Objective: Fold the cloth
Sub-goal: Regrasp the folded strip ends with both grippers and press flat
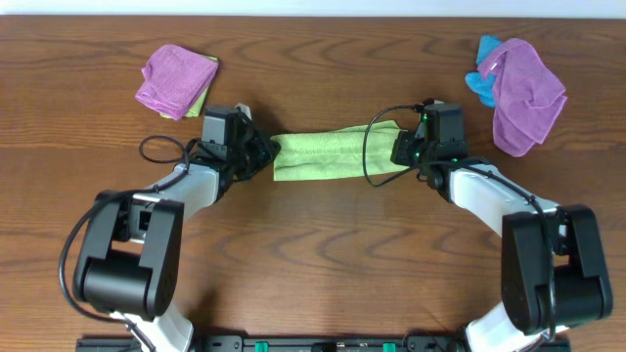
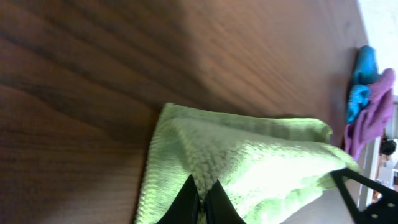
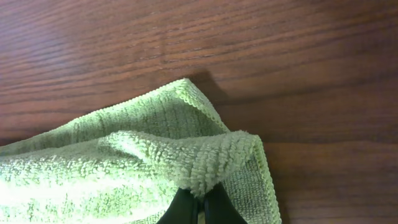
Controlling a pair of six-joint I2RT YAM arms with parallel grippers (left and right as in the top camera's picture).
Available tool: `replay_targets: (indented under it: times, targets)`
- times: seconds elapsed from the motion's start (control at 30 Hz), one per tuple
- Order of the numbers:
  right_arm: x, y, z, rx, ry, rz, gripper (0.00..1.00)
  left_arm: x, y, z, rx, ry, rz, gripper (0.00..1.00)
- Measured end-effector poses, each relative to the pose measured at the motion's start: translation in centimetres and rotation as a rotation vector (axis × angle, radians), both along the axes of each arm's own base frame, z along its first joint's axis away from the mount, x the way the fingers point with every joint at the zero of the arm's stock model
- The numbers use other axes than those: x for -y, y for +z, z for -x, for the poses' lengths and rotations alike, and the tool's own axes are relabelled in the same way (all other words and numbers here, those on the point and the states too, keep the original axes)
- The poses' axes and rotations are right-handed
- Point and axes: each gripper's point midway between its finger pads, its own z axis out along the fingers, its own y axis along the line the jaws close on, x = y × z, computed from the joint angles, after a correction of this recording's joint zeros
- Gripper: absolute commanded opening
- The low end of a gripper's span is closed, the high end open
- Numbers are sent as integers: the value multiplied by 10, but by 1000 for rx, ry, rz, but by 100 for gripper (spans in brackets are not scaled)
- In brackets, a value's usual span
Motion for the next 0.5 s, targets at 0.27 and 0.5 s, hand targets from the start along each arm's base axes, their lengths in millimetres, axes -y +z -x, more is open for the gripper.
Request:
replay_targets:
  times: [0.27, 0.5]
  targets:
    - [5, -1, -1, 7, -6, 36, 8, 1, -10, 1, -18, -2, -4, 10]
    - [15, -1, -3, 15, -32, 89, 34, -1, -11, 0, -17, 10, -14, 19]
